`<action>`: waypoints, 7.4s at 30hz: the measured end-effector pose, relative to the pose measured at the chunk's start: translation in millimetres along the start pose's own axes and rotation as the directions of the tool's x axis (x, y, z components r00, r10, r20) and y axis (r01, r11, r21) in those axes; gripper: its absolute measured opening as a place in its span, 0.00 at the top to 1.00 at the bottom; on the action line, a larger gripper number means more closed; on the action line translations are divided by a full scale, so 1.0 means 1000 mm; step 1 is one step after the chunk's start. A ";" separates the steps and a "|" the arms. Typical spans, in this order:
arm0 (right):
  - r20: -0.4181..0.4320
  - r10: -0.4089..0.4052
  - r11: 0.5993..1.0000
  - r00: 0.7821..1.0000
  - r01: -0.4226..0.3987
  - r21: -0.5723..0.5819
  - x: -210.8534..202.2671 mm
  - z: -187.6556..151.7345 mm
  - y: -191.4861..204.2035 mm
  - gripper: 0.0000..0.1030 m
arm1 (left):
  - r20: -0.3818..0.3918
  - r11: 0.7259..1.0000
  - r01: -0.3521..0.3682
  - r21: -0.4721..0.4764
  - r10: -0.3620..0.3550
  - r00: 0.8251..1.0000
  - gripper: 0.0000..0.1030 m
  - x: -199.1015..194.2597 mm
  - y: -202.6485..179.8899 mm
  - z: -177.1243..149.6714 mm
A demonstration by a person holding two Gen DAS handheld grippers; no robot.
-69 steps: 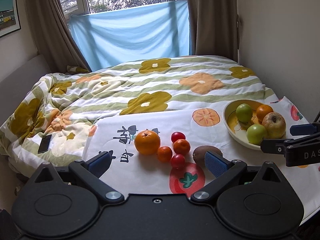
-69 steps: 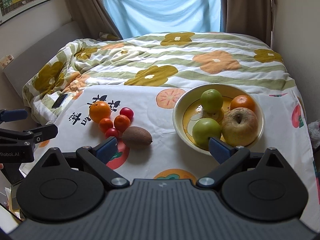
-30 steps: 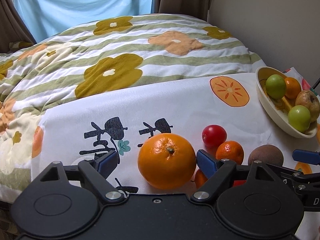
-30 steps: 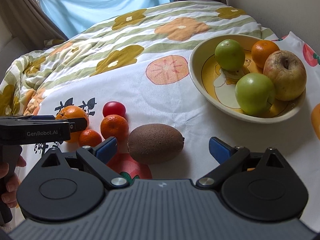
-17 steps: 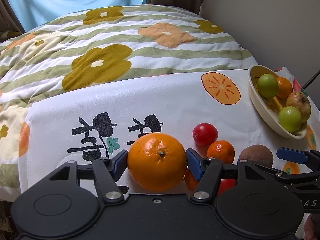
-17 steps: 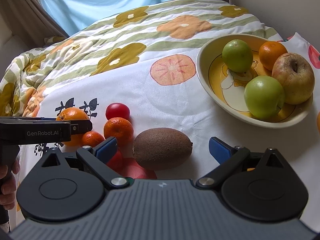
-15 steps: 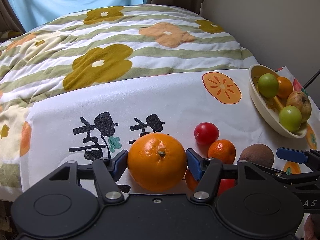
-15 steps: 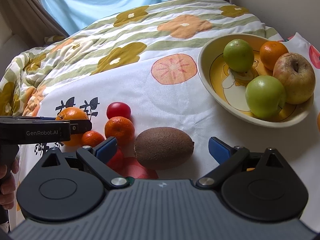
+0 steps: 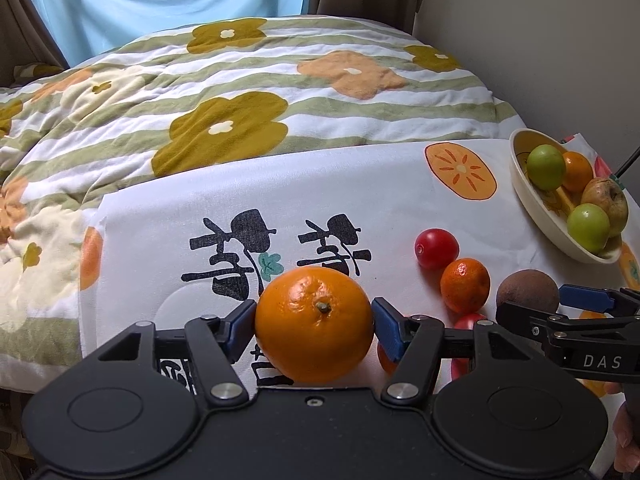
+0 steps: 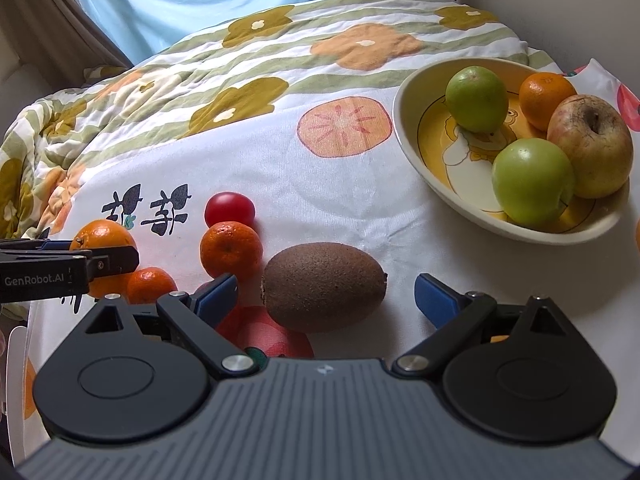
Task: Organize fruits
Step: 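Grasp the brown kiwi with the right tool while the left tool holds the orange, then carry the orange and kiwi over the bowl while the left tool opens to drop the orange, then open the right tool to drop the kiwi into the bowl, then move the left tool to a small mandarin and close on it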
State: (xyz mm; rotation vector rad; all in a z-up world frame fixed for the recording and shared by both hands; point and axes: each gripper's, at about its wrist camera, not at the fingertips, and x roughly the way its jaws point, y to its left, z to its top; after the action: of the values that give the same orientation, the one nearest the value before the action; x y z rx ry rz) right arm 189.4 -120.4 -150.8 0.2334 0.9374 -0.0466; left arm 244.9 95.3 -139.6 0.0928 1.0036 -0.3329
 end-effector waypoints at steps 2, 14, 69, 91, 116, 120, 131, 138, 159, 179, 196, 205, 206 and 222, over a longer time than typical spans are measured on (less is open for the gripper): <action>0.000 -0.001 1.000 1.000 0.001 0.002 0.001 -0.001 -0.001 0.00 | 0.008 1.000 -0.006 -0.004 0.006 1.000 0.36 -0.003 0.001 -0.001; 0.009 -0.008 0.999 1.000 0.009 -0.032 0.007 -0.002 0.004 0.06 | 0.032 0.998 -0.048 -0.046 0.049 0.998 0.36 -0.020 0.009 -0.015; 0.144 0.123 0.968 0.982 -0.087 -0.235 -0.090 0.100 -0.198 0.22 | 0.183 0.994 -0.060 -0.095 0.077 0.980 0.36 -0.040 -0.239 0.048; 0.103 0.154 0.957 0.983 -0.123 -0.263 -0.026 0.142 -0.215 0.22 | 0.067 0.991 -0.088 -0.099 0.095 0.993 0.36 0.057 -0.249 0.086; 0.097 0.191 0.937 0.977 -0.152 -0.314 0.021 0.166 -0.184 0.22 | 0.119 0.978 -0.133 -0.162 0.153 0.981 0.06 0.017 -0.235 0.073; 0.086 0.195 0.937 0.977 -0.160 -0.310 0.033 0.166 -0.181 0.22 | 0.104 0.972 -0.154 -0.175 0.174 0.979 0.06 0.014 -0.232 0.069; 0.119 0.196 0.939 0.973 -0.151 -0.309 0.041 0.161 -0.177 0.00 | 0.083 0.963 -0.167 -0.210 0.188 0.979 0.06 0.011 -0.226 0.063; 0.148 0.199 0.939 0.969 -0.145 -0.313 0.026 0.161 -0.181 0.00 | 0.083 0.961 -0.181 -0.207 0.202 0.976 0.06 0.004 -0.230 0.060; 0.193 0.249 0.923 0.949 -0.172 -0.343 -0.084 0.140 -0.186 0.00 | 0.210 0.905 -0.243 -0.348 0.328 0.921 0.06 -0.092 -0.246 0.017; 0.140 0.281 0.919 0.950 -0.224 -0.325 -0.128 0.062 -0.110 0.00 | 0.248 0.895 -0.333 -0.298 0.409 0.878 0.06 -0.138 -0.190 -0.051; 0.066 0.206 0.950 0.976 -0.183 -0.254 -0.080 0.002 -0.010 0.00 | 0.239 0.972 -0.234 0.029 0.221 0.946 0.06 -0.085 -0.072 -0.069; 0.043 0.152 0.977 0.987 -0.144 -0.155 -0.046 -0.013 0.008 0.00 | 0.182 0.970 -0.112 0.216 0.073 0.981 0.14 -0.036 -0.058 -0.058; 0.039 0.150 0.979 0.988 -0.143 -0.146 -0.043 -0.014 0.009 0.00 | 0.178 0.967 -0.104 0.233 0.062 0.982 0.15 -0.031 -0.058 -0.056; -0.003 0.159 0.982 0.987 -0.158 -0.106 -0.018 -0.019 0.025 0.10 | 0.116 0.951 -0.051 0.304 0.016 0.993 0.60 0.002 -0.054 -0.050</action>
State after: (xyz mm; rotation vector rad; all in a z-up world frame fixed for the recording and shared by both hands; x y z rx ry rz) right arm 166.7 -93.2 -142.8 0.2084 0.9104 0.1491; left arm 188.4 55.5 -164.4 0.3689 0.8322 -0.4568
